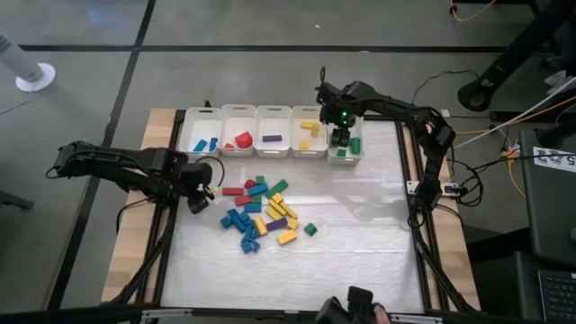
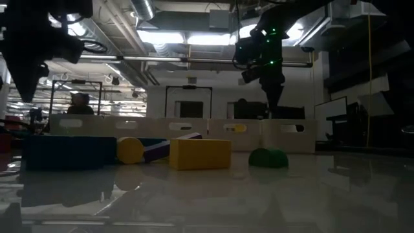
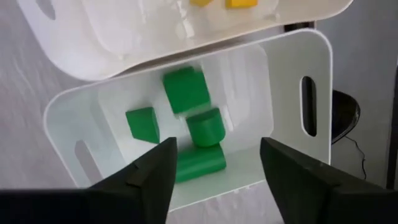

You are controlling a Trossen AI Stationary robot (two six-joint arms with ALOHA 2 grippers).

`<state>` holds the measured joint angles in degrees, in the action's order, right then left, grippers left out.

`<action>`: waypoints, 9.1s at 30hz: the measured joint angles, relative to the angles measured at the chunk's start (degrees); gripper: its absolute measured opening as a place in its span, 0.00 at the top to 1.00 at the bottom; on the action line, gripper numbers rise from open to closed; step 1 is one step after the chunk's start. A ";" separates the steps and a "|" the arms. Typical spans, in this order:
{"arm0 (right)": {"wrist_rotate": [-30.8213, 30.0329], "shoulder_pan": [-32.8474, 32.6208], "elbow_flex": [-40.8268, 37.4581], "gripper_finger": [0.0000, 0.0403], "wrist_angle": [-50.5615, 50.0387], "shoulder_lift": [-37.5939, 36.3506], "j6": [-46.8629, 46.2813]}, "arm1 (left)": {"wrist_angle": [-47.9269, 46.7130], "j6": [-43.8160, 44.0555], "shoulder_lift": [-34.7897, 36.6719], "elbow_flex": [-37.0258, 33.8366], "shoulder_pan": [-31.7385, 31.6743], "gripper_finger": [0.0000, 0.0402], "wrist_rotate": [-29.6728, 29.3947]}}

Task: Sort blocks
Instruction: Put the green block into the right white bin, then put the red block into the middle left white bin, then put the green block into the right white bin, then put the red block into the middle left white bin

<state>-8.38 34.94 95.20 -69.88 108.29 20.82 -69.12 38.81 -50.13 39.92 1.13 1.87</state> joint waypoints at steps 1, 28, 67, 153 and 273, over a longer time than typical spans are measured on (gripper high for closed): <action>0.00 0.00 0.00 0.40 0.20 0.00 0.00 | 0.17 -0.04 -0.08 -0.52 0.00 0.56 0.02; 0.48 -0.02 -0.02 0.36 2.94 0.04 0.00 | 2.45 -28.45 -17.32 -4.87 0.02 0.56 4.98; 0.61 -0.11 -0.04 0.36 2.47 -8.80 0.00 | 4.02 -25.52 -33.73 -2.27 -0.06 0.71 5.36; -17.64 -58.90 -30.38 0.43 45.83 1.89 -74.55 | 25.88 -43.04 -33.62 24.90 -38.64 0.49 -23.50; 10.65 -36.08 -30.41 0.37 52.39 -11.27 -20.34 | 2.93 -44.70 -33.17 23.70 -12.13 0.78 -14.33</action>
<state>2.26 -1.14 64.79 -17.49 97.02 0.48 -66.19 -5.89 -83.30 63.62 -11.01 -12.46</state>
